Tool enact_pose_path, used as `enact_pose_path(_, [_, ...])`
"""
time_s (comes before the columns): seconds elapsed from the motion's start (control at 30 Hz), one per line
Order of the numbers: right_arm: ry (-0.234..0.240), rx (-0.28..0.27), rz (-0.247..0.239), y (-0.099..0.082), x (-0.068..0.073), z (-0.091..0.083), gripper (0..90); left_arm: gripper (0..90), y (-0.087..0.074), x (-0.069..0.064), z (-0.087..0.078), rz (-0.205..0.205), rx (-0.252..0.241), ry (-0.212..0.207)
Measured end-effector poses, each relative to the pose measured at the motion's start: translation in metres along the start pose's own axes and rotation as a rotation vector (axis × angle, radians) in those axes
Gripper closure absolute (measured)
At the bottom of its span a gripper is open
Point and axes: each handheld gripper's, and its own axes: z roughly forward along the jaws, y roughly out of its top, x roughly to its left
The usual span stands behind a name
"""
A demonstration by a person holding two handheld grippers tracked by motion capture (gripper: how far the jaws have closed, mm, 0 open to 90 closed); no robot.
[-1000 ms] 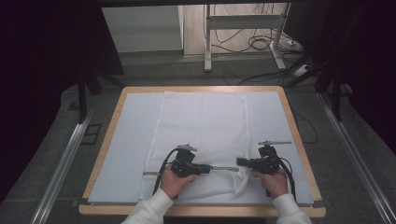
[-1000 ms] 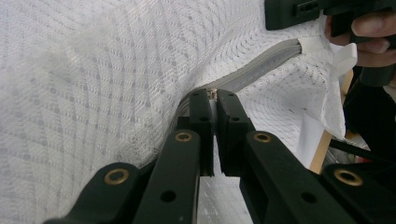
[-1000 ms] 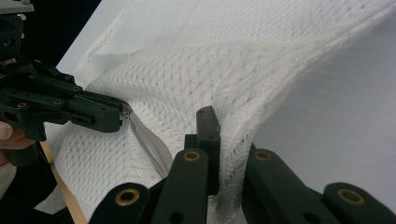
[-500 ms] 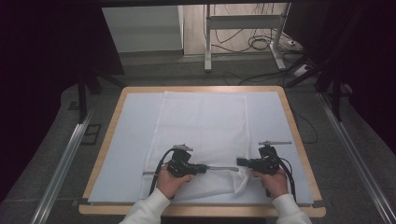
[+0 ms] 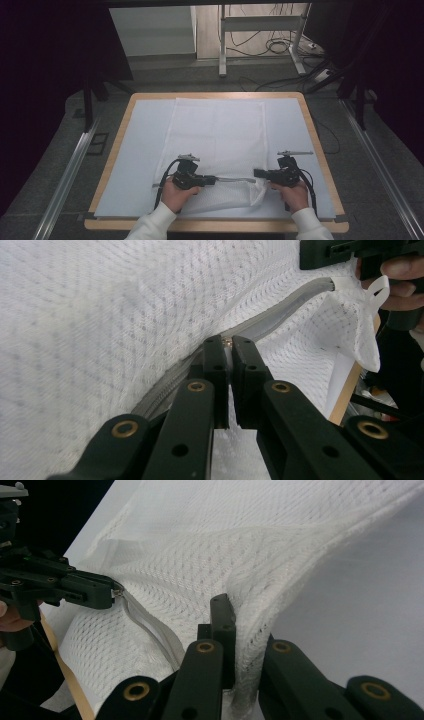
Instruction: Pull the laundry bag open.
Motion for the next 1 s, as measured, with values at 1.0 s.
enact_pose_path(1.0, [-0.003,-0.003,-0.011,0.0,0.001,-0.001,88.3,86.5,-0.016,0.017,-0.025,-0.044,-0.016,0.028])
